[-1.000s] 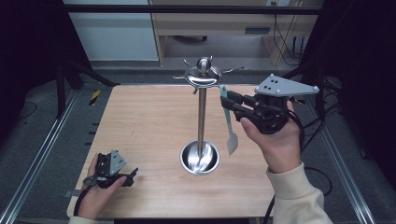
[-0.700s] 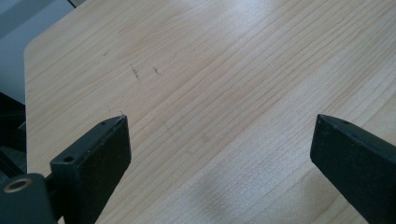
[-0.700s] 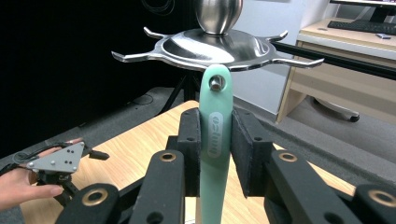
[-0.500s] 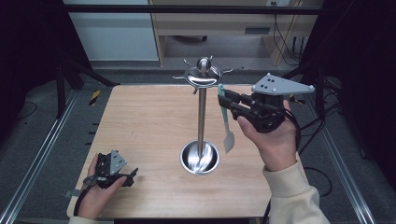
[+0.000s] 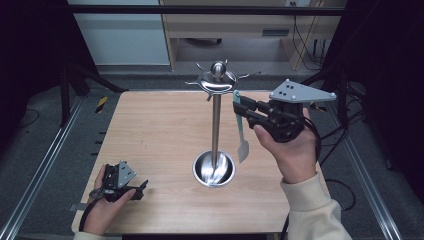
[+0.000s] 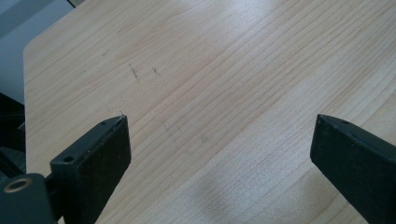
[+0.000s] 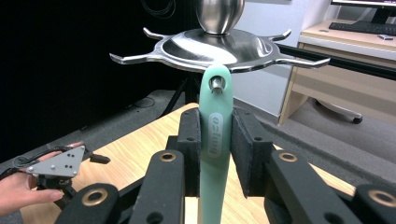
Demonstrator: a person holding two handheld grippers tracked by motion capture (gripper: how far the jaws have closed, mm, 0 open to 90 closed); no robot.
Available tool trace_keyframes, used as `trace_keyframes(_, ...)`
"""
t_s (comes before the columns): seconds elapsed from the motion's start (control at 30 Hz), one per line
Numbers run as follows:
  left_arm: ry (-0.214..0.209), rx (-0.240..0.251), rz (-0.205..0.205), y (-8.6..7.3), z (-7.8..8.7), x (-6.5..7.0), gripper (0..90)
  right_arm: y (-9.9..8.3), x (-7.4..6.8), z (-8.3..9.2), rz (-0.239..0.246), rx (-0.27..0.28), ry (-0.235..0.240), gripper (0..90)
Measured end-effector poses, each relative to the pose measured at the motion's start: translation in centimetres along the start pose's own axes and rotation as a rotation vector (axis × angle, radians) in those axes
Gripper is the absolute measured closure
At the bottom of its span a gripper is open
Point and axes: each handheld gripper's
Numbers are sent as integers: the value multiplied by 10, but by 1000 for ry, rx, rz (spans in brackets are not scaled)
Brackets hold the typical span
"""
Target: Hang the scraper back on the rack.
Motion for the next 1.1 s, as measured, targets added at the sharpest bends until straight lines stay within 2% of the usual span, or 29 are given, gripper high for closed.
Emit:
trace_keyframes(0.8, 0, -5, -7, 0, 0, -1, 49, -1, -1, -2, 1, 4, -6, 738)
trace_keyframes(0.93, 0, -2, 4, -1, 0, 0, 49, -1, -1, -2, 1, 4, -5, 735)
trace_keyframes(1.1, 2, -5, 4, -1, 0, -2, 49, -3, -1, 0, 2, -9, 5, 681)
Point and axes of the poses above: each handheld gripper's, and its own axes: z roughly backward along the jaws, y roughly out of its top, x roughly to its right, and after that the axes turned 11 degrees about y, right-handed
